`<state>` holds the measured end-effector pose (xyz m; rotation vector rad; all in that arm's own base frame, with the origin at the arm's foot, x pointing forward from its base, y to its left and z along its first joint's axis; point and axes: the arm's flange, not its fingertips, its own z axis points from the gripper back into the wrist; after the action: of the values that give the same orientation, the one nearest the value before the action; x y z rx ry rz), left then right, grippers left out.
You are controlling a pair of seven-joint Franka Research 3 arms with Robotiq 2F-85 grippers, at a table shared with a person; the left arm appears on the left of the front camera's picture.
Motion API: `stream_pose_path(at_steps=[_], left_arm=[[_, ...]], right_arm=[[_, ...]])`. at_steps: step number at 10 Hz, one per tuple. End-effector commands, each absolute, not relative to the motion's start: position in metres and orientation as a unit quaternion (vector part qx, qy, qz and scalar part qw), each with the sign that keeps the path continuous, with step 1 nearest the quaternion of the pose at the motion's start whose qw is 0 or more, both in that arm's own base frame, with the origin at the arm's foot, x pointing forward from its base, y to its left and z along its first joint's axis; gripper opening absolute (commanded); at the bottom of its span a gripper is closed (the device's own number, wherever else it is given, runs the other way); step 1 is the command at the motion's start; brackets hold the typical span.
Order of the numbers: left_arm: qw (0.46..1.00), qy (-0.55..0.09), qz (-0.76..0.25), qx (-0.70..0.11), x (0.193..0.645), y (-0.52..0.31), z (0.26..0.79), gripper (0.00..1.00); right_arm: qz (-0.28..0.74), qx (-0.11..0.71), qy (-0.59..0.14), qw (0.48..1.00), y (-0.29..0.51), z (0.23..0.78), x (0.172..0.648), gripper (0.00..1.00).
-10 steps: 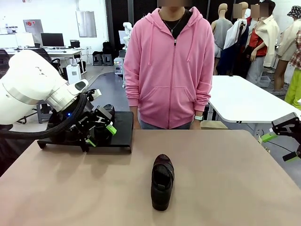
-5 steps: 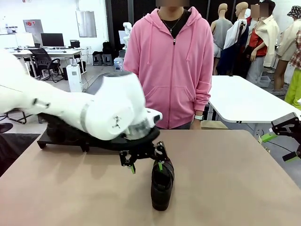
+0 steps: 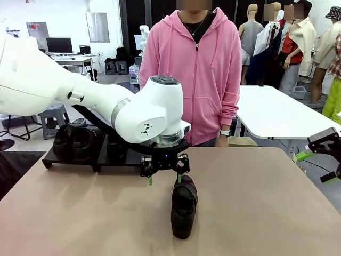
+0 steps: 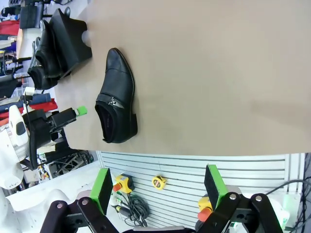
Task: Organize the shoes by placing them on the stand.
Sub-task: Place the Shoe from the middle of the table onto the Shoes Stand.
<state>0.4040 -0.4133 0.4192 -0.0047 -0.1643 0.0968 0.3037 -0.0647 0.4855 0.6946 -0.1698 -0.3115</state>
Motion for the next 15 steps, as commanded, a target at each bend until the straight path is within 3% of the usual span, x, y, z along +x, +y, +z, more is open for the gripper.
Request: stream_pose_path(at_steps=[1,9,10,11,15], left_arm=[[0.996,-0.073,0.045,-0.003,0.408,-0.419,0.414,1.0],[0.998,0.049,-0.028,0.005,0.418,-0.423,0.356,1.0],[0.998,0.052,-0.025,0.009,0.42,-0.422,0.356,0.61],[0.998,0.055,-0.028,0.003,0.422,-0.419,0.356,0.02],[0.998,0.051,-0.031,-0.012,0.421,-0.419,0.354,0.0]], right_arm=[[-0.139,0.353,-0.089,0.921,-0.067,0.488,0.305,1.0],[-0.139,0.353,-0.089,0.921,-0.067,0.488,0.305,1.0],[-0.139,0.353,-0.089,0.921,-0.067,0.488,0.305,1.0],[-0.139,0.353,-0.089,0.921,-0.067,0.488,0.305,1.0],[-0.139,0.353,-0.089,0.921,-0.067,0.488,0.305,1.0]])
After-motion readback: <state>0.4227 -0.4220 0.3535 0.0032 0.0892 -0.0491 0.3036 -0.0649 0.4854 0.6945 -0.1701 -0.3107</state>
